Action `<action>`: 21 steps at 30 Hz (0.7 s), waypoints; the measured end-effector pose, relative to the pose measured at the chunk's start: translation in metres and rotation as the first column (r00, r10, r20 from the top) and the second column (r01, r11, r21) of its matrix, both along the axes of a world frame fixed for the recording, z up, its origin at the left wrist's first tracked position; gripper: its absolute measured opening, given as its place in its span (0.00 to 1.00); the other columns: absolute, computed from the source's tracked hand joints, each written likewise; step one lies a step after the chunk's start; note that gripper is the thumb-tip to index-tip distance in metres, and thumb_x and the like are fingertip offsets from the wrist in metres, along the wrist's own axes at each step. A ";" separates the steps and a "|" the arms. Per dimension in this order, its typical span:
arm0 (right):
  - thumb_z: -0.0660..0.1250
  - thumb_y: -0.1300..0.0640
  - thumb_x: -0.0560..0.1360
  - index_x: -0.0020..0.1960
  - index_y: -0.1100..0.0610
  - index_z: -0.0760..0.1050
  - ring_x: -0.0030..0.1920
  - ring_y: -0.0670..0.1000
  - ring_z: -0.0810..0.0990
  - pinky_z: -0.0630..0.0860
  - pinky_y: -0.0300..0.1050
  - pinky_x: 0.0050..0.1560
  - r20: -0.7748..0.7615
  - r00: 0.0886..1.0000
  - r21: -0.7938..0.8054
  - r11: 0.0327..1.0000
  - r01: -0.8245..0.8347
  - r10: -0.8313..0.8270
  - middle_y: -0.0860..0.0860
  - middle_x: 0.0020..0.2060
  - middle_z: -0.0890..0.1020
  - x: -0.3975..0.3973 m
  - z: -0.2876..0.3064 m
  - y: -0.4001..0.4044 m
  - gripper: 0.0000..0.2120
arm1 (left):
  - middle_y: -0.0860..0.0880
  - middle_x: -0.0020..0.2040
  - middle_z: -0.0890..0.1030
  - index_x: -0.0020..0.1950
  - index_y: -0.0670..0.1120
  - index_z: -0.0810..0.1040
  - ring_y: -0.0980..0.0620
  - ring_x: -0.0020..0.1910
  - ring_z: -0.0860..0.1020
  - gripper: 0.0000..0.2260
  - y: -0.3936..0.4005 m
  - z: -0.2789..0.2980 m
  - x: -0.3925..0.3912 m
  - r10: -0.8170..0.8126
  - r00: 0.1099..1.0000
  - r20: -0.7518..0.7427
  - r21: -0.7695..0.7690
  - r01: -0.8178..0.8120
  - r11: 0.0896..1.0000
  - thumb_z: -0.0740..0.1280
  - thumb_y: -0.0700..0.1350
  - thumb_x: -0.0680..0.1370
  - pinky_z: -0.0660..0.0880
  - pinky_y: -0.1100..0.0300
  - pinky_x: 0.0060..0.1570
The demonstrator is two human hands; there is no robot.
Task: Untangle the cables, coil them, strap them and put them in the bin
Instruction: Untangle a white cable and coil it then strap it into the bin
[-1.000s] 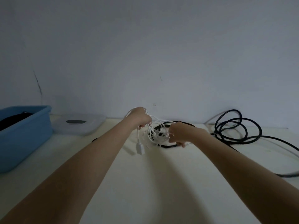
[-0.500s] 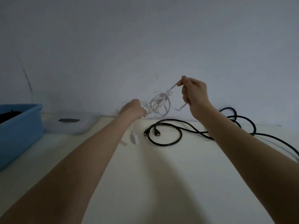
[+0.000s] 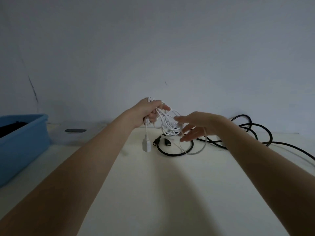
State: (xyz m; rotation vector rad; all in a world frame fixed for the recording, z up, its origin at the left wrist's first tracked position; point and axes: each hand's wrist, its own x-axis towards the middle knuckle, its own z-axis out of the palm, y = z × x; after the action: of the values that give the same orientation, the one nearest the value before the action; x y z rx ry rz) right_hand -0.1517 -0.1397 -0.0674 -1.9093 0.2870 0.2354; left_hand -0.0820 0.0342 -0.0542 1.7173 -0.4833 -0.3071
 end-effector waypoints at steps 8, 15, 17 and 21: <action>0.63 0.71 0.75 0.41 0.70 0.74 0.27 0.50 0.81 0.80 0.39 0.32 0.370 0.892 0.474 0.878 0.061 -0.261 0.62 0.35 0.77 0.010 -0.022 0.016 0.05 | 0.51 0.25 0.68 0.38 0.42 0.73 0.57 0.18 0.64 0.21 0.008 -0.009 -0.008 0.040 0.964 0.263 0.503 -0.173 0.847 0.71 0.59 0.71 0.61 0.70 0.20; 0.56 0.70 0.79 0.41 0.65 0.70 0.31 0.52 0.80 0.81 0.40 0.33 0.426 0.794 0.709 0.705 0.004 -0.433 0.56 0.31 0.71 0.012 0.000 0.028 0.09 | 0.54 0.21 0.61 0.38 0.44 0.73 0.60 0.16 0.55 0.10 -0.009 -0.022 -0.015 -0.139 0.956 -0.259 0.235 0.202 0.951 0.63 0.44 0.79 0.55 0.69 0.18; 0.57 0.69 0.79 0.41 0.65 0.70 0.29 0.52 0.77 0.77 0.38 0.27 0.443 0.790 0.620 0.781 0.072 -0.424 0.56 0.32 0.70 0.012 0.002 0.021 0.08 | 0.54 0.20 0.62 0.33 0.45 0.70 0.60 0.16 0.56 0.13 -0.010 -0.016 -0.011 -0.102 0.974 -0.201 0.175 0.138 0.975 0.63 0.39 0.78 0.55 0.69 0.19; 0.60 0.69 0.77 0.40 0.63 0.71 0.31 0.52 0.77 0.81 0.42 0.33 0.484 0.807 0.264 0.936 0.234 -0.338 0.57 0.34 0.73 0.014 0.001 0.009 0.08 | 0.54 0.18 0.64 0.35 0.41 0.73 0.59 0.15 0.59 0.11 -0.003 -0.008 -0.001 0.036 0.991 -0.130 0.073 -0.026 0.997 0.64 0.38 0.78 0.59 0.70 0.18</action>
State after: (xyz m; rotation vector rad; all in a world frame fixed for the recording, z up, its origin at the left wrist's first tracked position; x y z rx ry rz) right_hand -0.1379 -0.1308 -0.0667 -1.6337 0.1707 -0.4502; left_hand -0.0827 0.0309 -0.0622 1.7594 -0.3520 -0.4168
